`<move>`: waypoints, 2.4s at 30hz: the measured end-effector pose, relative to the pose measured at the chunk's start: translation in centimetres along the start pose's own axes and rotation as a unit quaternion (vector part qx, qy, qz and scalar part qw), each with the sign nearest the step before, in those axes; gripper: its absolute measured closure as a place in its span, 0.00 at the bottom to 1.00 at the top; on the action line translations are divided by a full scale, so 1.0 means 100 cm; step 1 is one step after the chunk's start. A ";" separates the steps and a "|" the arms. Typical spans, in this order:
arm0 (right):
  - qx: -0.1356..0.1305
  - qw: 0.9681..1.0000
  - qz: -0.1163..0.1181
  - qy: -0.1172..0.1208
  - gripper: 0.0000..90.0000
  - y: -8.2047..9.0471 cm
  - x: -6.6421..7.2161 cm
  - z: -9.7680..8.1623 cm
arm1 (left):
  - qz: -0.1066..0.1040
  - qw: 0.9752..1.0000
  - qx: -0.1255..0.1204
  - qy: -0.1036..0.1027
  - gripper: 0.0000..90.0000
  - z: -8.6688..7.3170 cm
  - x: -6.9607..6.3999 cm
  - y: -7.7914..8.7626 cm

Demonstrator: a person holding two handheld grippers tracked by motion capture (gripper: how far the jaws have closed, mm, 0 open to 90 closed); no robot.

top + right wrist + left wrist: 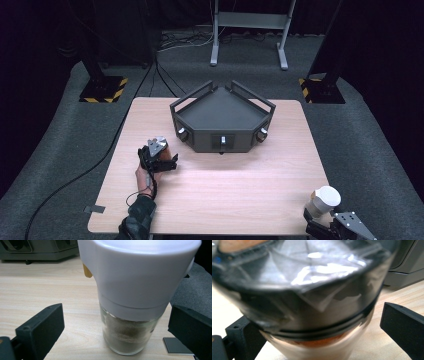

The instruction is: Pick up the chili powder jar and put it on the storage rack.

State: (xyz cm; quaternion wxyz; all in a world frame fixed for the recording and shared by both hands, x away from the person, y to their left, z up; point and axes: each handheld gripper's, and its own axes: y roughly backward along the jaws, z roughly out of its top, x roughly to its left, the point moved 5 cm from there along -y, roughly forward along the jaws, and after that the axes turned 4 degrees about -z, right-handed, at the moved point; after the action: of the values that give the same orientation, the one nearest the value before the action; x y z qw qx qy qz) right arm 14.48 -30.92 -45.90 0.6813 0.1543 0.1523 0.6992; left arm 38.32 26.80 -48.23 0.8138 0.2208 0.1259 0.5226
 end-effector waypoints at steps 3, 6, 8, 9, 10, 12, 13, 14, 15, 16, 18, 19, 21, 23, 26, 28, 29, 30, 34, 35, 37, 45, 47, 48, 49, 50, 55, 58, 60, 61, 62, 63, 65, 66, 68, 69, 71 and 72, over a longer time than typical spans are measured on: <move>-0.004 1.000 0.001 -0.002 0.00 0.002 -0.001 0.000 | 0.000 1.000 0.000 0.001 0.00 0.000 0.000 0.000; -0.004 1.000 0.002 -0.002 0.00 0.001 0.000 0.000 | 0.001 1.000 -0.002 0.000 0.00 0.000 0.000 0.000; 0.000 1.000 0.002 -0.001 0.00 0.000 0.000 0.000 | -0.003 1.000 -0.003 -0.003 0.00 0.000 0.001 -0.001; 0.001 1.000 0.001 0.000 0.00 0.000 0.000 0.001 | -0.003 1.000 -0.005 -0.004 0.00 0.000 0.001 -0.001; 0.000 1.000 0.001 0.000 0.00 0.001 0.001 0.001 | -0.006 1.000 -0.008 -0.005 0.01 -0.001 0.001 0.000; 0.000 1.000 0.001 -0.001 0.00 0.001 0.000 0.001 | -0.007 1.000 -0.010 -0.004 0.06 -0.002 0.002 0.000; 0.000 1.000 -0.001 -0.001 0.00 0.002 0.001 0.001 | -0.007 1.000 -0.012 -0.003 0.07 -0.002 0.002 0.000; 0.000 1.000 0.000 -0.002 0.00 0.002 0.000 0.001 | -0.006 1.000 -0.017 0.002 0.10 -0.003 0.003 0.001; 0.000 1.000 0.001 -0.002 0.00 0.002 0.000 0.001 | -0.005 1.000 -0.018 0.005 0.14 -0.003 0.003 0.001; 0.000 1.000 0.001 -0.001 0.00 0.001 0.000 0.001 | -0.006 1.000 -0.018 0.006 0.15 -0.004 0.004 0.002; 0.000 1.000 0.002 0.000 0.00 0.001 0.000 0.001 | -0.005 1.000 -0.019 0.008 0.18 -0.004 0.004 0.002; 0.003 1.000 0.004 0.002 0.00 0.000 0.000 0.001 | -0.002 1.000 -0.022 0.013 0.20 -0.004 0.004 0.002; 0.004 1.000 0.006 0.000 0.00 0.000 -0.001 0.001 | -0.001 0.999 -0.027 0.020 0.23 -0.006 0.004 0.003; 0.006 1.000 0.006 0.000 0.00 -0.001 -0.001 0.001 | 0.001 0.999 -0.030 0.024 0.26 -0.006 0.005 0.003; 0.008 1.000 0.006 0.002 0.00 -0.002 0.001 0.002 | 0.004 0.999 -0.035 0.034 0.33 -0.008 0.006 0.004; 0.009 1.000 0.004 0.006 0.00 -0.002 0.002 0.002 | 0.004 0.999 -0.036 0.036 0.35 -0.008 0.007 0.004; 0.008 1.000 0.004 0.005 0.00 -0.002 0.002 0.002 | 0.003 0.999 -0.036 0.037 0.35 -0.008 0.007 0.004; 0.006 1.000 0.004 0.003 0.00 -0.001 0.002 0.002 | 0.003 0.999 -0.036 0.037 0.35 -0.008 0.007 0.004; 0.005 1.000 -0.002 0.001 0.00 -0.001 0.002 0.001 | 0.003 0.999 -0.036 0.037 0.35 -0.008 0.007 0.004; 0.005 1.000 -0.003 0.000 0.00 -0.001 0.002 0.001 | 0.003 0.999 -0.036 0.037 0.35 -0.008 0.007 0.004; 0.005 1.000 -0.005 -0.001 0.00 -0.001 0.002 0.001 | 0.002 0.999 -0.036 0.036 0.35 -0.008 0.007 0.004; 0.006 1.000 -0.011 -0.004 0.00 0.000 -0.001 0.001 | 0.000 0.999 -0.036 0.038 0.35 -0.008 0.008 0.004; 0.005 1.000 -0.011 -0.006 0.00 0.001 -0.003 0.000 | 0.000 0.999 -0.036 0.038 0.35 -0.008 0.008 0.004; 0.005 1.000 -0.011 -0.006 0.00 0.001 -0.003 0.000 | 0.000 0.999 -0.035 0.037 0.35 -0.008 0.008 0.004; 0.006 1.000 -0.012 -0.006 0.00 0.001 -0.003 0.000 | -0.001 0.999 -0.034 0.036 0.35 -0.007 0.008 0.004; 0.005 1.000 -0.012 -0.007 0.00 0.001 -0.003 0.000 | -0.001 0.999 -0.034 0.036 0.35 -0.007 0.008 0.004; 0.006 1.000 -0.015 -0.006 0.00 0.002 -0.003 0.000 | -0.002 0.999 -0.031 0.028 0.35 -0.006 0.007 0.004; 0.006 1.000 -0.015 -0.006 0.00 0.001 -0.003 0.000 | -0.005 0.999 -0.029 0.025 0.35 -0.005 0.006 0.004; 0.006 1.000 -0.016 -0.006 0.00 0.001 -0.003 0.000 | -0.007 0.999 -0.028 0.025 0.35 -0.004 0.006 0.005; 0.007 1.000 -0.016 -0.007 0.00 0.001 -0.003 0.000 | -0.008 0.999 -0.027 0.026 0.35 -0.004 0.006 0.005; 0.006 1.000 -0.016 -0.007 0.00 0.001 -0.003 0.000 | -0.009 0.999 -0.027 0.027 0.35 -0.003 0.006 0.005; 0.006 1.000 -0.016 -0.006 0.00 0.002 -0.002 0.000 | -0.010 0.999 -0.026 0.025 0.35 -0.003 0.006 0.005; 0.006 1.000 -0.015 -0.006 0.00 0.002 -0.003 0.000 | -0.012 0.999 -0.026 0.023 0.35 -0.001 0.006 0.006; 0.006 1.000 -0.016 -0.006 0.00 0.002 -0.002 0.001 | -0.012 0.999 -0.026 0.022 0.35 -0.001 0.006 0.006; 0.006 1.000 -0.016 -0.007 0.00 0.002 -0.003 0.000 | -0.013 0.999 -0.027 0.022 0.35 0.000 0.006 0.007; 0.006 1.000 -0.017 -0.007 0.00 0.002 -0.003 0.000 | -0.014 0.999 -0.028 0.022 0.35 0.001 0.006 0.008; 0.005 1.000 -0.018 -0.007 0.00 0.002 -0.003 0.000 | -0.015 0.999 -0.027 0.019 0.35 0.002 0.006 0.009; 0.005 1.000 -0.018 -0.007 0.00 0.002 -0.003 0.000 | -0.016 0.999 -0.028 0.018 0.35 0.003 0.006 0.009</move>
State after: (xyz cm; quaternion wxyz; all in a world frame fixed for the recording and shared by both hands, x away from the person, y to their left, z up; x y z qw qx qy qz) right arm 14.30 -31.24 -45.78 0.6937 0.1602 0.1540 0.6852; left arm 37.94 27.61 -47.52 0.8253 0.1865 0.1296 0.5170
